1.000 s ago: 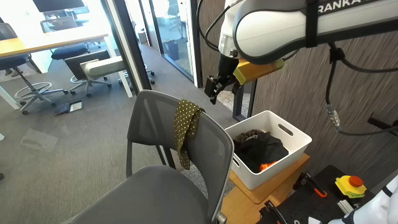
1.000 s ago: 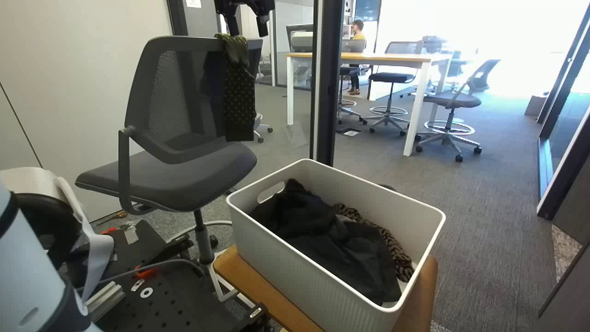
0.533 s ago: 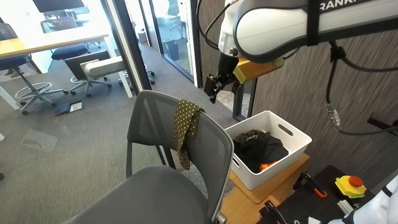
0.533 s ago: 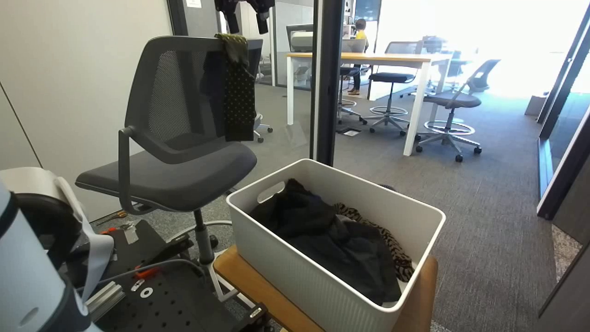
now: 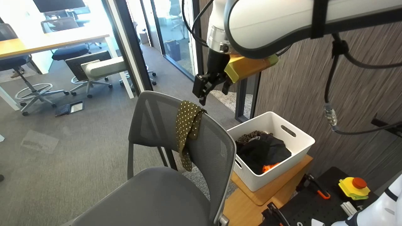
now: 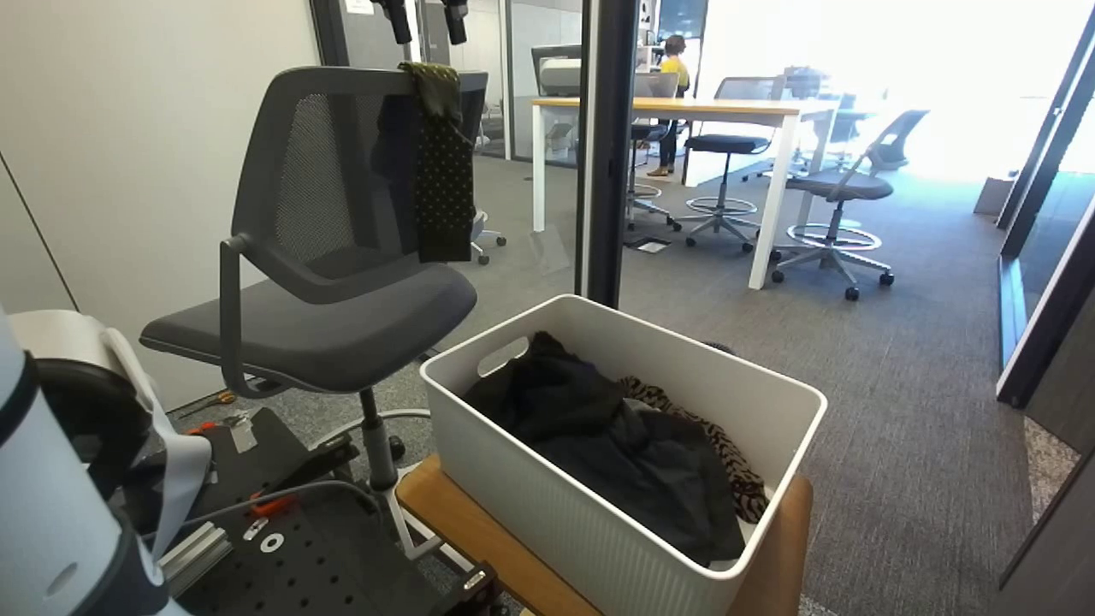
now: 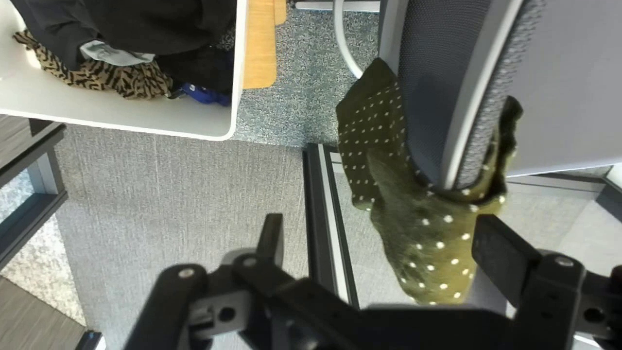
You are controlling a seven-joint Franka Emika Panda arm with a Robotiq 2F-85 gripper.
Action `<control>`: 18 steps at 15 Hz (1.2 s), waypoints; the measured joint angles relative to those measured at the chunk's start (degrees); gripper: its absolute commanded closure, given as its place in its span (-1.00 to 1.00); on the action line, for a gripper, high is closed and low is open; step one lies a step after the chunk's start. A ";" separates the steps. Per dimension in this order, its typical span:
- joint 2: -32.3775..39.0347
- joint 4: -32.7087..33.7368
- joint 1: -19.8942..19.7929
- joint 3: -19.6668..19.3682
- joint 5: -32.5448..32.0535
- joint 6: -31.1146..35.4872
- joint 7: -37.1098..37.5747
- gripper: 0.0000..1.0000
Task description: Pick up the sock with green and white dots from the chair's headrest and place it inside the box
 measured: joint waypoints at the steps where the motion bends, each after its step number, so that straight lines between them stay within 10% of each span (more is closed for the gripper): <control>1: 0.24 0.76 0.59 0.56 0.24 -0.37 0.18 -1.00; 18: 13.29 7.34 3.16 3.97 -6.57 2.33 5.25 -1.00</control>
